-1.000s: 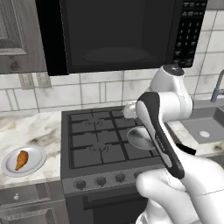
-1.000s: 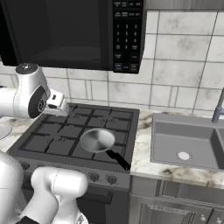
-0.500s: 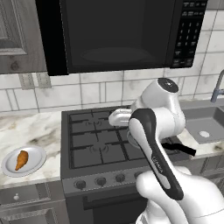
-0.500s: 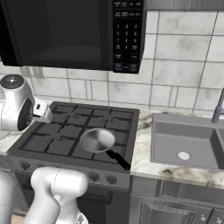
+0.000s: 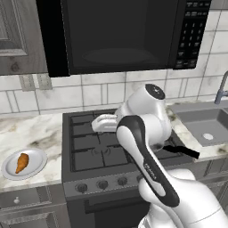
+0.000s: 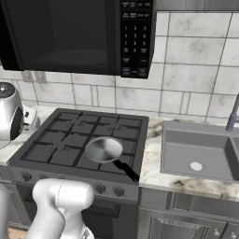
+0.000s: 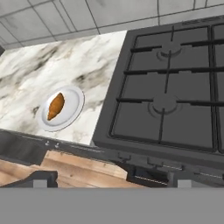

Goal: Pick the croissant and place it on the pan. Then turn on the stove to warm the croissant.

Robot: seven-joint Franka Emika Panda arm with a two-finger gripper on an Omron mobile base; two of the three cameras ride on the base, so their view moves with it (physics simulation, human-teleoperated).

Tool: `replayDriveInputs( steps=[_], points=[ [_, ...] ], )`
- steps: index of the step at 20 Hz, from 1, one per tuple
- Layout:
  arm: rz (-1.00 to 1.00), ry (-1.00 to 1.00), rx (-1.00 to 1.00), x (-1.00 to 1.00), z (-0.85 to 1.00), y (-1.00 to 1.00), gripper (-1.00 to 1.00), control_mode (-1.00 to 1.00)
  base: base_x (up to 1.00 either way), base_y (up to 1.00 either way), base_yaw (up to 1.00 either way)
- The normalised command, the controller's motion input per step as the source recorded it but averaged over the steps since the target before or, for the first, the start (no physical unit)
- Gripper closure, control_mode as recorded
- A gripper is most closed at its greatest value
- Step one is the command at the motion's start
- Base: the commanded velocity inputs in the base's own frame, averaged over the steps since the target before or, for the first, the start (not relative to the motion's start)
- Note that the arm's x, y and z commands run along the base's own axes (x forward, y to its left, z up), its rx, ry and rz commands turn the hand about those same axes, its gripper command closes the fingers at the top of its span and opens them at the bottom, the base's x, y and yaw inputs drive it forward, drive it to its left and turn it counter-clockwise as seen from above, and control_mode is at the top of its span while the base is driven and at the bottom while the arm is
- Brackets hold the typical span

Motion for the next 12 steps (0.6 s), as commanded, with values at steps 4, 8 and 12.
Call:
replayDriveInputs(
  steps=[4, 8, 12],
  points=[
    [0.09, 0.01, 0.06, 0.0, 0.0, 0.59, -1.0, -1.0, 0.0, 0.0, 0.0],
    [0.08, 0.03, 0.05, 0.0, 0.0, 0.55, -1.0, -1.0, 0.0, 0.0, 0.0],
    [0.08, 0.06, 0.07, 0.0, 0.0, 0.53, -1.0, -1.0, 0.0, 0.0, 0.0]
  ],
)
